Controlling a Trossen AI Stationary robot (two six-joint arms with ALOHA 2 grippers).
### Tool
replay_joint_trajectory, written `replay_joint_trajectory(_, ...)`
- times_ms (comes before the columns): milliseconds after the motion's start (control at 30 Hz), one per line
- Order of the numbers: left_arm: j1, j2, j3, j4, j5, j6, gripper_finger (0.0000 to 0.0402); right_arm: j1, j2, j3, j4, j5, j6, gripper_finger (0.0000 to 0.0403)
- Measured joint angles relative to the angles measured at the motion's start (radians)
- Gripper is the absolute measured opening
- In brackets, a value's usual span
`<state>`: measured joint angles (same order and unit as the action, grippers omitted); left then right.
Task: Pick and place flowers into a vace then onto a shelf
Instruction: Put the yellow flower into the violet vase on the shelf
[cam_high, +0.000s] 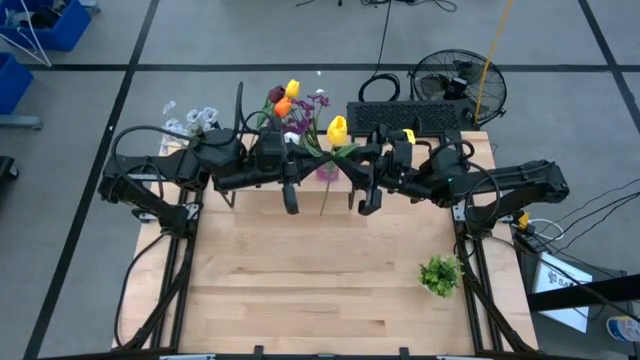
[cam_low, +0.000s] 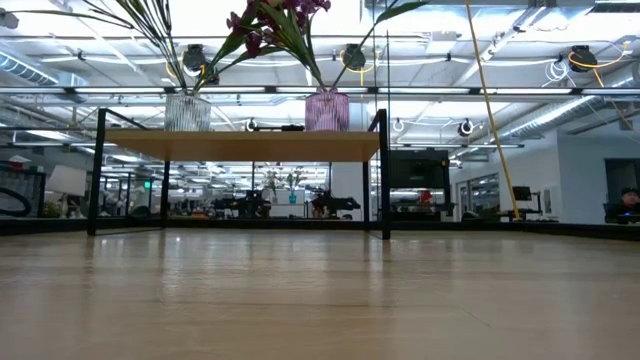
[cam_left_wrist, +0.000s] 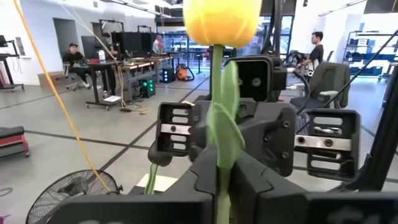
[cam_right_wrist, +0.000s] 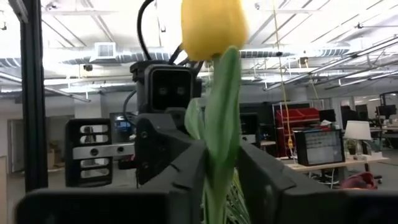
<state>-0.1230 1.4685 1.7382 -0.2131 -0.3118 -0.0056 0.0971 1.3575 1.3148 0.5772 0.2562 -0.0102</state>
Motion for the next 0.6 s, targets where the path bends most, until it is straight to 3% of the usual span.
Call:
replay_joint_trajectory(200, 0.0, 0.0, 0.0, -0.005, -0.007, 0.011, 0.0062, 0.0, -0.002, 0.001, -0.042, -0.011, -0.005, 0.001)
replay_joint_trajectory(600, -0.007, -0.055, 0.001, 0.013, 0.005, 0.031, 0.0081, -0.001, -0.007, -0.001, -0.043, 0.011, -0.035, 0.0003)
